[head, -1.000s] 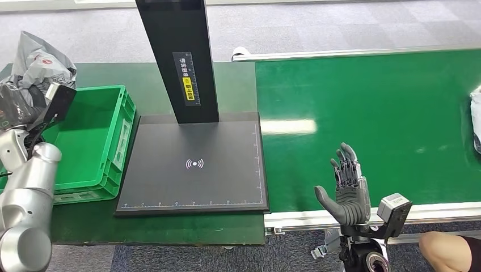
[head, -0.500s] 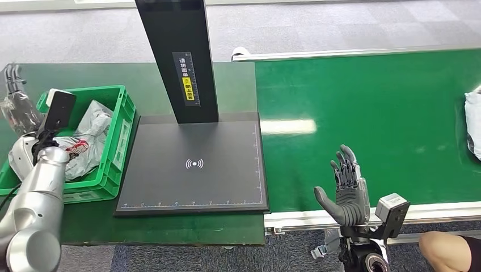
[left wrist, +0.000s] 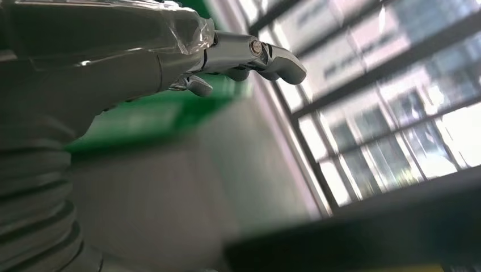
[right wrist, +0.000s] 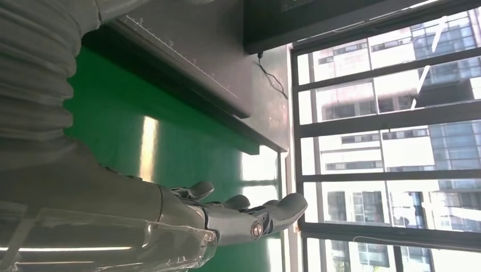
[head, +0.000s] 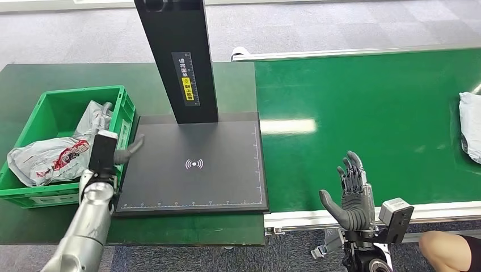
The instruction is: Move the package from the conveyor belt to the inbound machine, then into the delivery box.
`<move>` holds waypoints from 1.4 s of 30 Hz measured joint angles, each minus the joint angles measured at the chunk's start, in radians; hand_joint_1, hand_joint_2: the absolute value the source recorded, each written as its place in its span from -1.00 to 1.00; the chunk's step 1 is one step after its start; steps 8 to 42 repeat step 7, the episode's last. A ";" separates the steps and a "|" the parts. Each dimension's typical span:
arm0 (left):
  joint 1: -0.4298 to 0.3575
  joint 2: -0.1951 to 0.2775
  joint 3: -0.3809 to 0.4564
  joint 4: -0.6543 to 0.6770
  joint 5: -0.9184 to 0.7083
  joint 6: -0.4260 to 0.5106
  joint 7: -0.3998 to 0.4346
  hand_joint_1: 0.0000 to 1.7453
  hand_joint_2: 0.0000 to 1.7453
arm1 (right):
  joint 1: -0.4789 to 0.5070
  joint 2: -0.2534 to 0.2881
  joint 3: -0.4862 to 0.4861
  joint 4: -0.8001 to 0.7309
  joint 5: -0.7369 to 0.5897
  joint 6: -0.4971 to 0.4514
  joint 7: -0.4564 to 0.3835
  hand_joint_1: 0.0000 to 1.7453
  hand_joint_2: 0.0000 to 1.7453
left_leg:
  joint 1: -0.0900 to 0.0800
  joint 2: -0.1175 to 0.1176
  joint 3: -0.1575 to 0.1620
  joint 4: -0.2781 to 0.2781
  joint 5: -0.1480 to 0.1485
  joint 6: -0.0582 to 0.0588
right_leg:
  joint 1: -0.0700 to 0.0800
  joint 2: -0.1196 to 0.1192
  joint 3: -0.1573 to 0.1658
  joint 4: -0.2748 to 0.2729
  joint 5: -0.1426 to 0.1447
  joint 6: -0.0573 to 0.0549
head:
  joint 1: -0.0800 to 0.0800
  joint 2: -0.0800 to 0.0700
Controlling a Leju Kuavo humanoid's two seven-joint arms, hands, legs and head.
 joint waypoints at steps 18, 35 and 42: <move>0.204 -0.085 -0.154 -0.127 0.203 -0.092 -0.021 -1.00 1.00 | -0.004 0.009 0.022 0.006 0.002 0.000 0.010 -1.00 1.00 | 0.000 0.000 0.000 0.000 0.000 0.000 | 0.000 0.000 0.000 0.000 0.000 0.000 | 0.000 0.000; 0.204 -0.085 -0.154 -0.127 0.203 -0.092 -0.021 -1.00 1.00 | -0.004 0.009 0.022 0.006 0.002 0.000 0.010 -1.00 1.00 | 0.000 0.000 0.000 0.000 0.000 0.000 | 0.000 0.000 0.000 0.000 0.000 0.000 | 0.000 0.000; 0.204 -0.085 -0.154 -0.127 0.203 -0.092 -0.021 -1.00 1.00 | -0.004 0.009 0.022 0.006 0.002 0.000 0.010 -1.00 1.00 | 0.000 0.000 0.000 0.000 0.000 0.000 | 0.000 0.000 0.000 0.000 0.000 0.000 | 0.000 0.000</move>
